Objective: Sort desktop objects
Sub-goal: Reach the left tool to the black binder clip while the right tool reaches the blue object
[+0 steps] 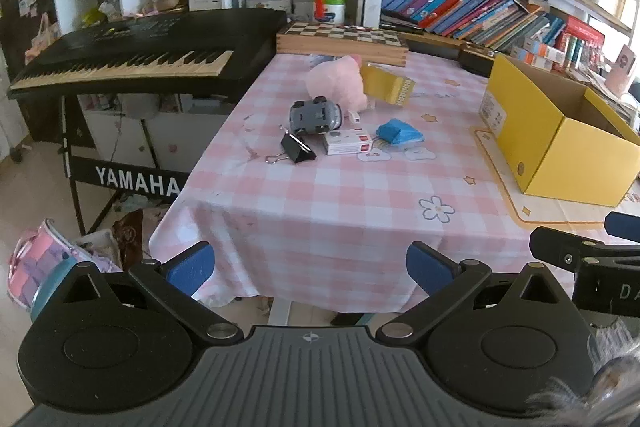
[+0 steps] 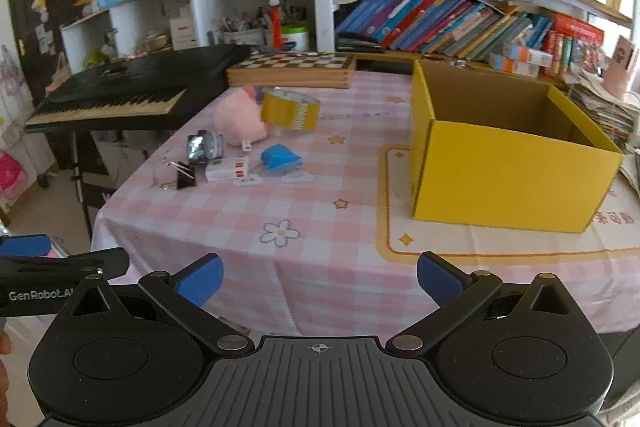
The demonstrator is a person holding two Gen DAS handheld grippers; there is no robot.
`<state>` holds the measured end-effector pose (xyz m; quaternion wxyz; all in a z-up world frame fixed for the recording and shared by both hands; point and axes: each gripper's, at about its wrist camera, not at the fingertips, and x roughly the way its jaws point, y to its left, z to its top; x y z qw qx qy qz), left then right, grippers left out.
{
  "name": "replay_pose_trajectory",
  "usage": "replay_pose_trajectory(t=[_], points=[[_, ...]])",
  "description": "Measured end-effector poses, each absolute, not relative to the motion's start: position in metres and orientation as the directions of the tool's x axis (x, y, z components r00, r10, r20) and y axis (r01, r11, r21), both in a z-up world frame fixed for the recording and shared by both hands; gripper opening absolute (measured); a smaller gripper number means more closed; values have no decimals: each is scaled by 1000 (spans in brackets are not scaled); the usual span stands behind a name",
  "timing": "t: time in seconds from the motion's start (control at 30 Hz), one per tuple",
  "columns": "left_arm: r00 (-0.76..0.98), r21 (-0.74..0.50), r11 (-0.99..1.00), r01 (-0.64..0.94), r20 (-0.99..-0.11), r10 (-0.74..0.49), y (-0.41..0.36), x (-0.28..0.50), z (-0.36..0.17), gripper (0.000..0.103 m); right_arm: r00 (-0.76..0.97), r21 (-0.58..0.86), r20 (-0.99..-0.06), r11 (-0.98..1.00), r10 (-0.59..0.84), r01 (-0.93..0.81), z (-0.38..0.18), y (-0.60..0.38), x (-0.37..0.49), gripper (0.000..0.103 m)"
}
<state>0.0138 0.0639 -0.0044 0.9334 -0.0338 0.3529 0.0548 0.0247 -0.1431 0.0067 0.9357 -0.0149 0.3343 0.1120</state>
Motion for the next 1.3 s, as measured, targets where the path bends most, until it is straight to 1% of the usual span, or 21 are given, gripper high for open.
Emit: replay_pose_trajectory(t=[0.47, 0.8, 0.9, 1.03, 1.1, 1.13, 1.23, 1.3], points=[[756, -38, 982, -188, -643, 120, 78, 40, -2, 101, 726, 58, -616, 936, 307, -347, 7, -122, 67, 102], [724, -41, 970, -239, -673, 150, 88, 84, -13, 101, 688, 47, -647, 918, 329, -394, -2, -109, 123, 102], [708, -32, 967, -255, -687, 164, 90, 100, -19, 101, 681, 35, -662, 920, 313, -389, -8, -106, 142, 102], [690, -22, 964, -266, -703, 174, 92, 118, -26, 101, 661, 60, -682, 925, 312, -375, -16, -108, 166, 102], [683, -17, 964, -266, -709, 176, 92, 128, -29, 100, 651, 66, -691, 924, 314, -376, -19, -108, 177, 98], [680, -15, 964, -266, -712, 176, 92, 132, -30, 100, 646, 68, -695, 923, 317, -379, -21, -107, 182, 98], [674, -15, 964, -266, -718, 175, 93, 147, -34, 94, 634, 81, -698, 916, 333, -392, -24, -106, 196, 95], [669, -21, 962, -272, -723, 173, 94, 157, -36, 85, 625, 90, -700, 911, 345, -402, -26, -104, 206, 94]])
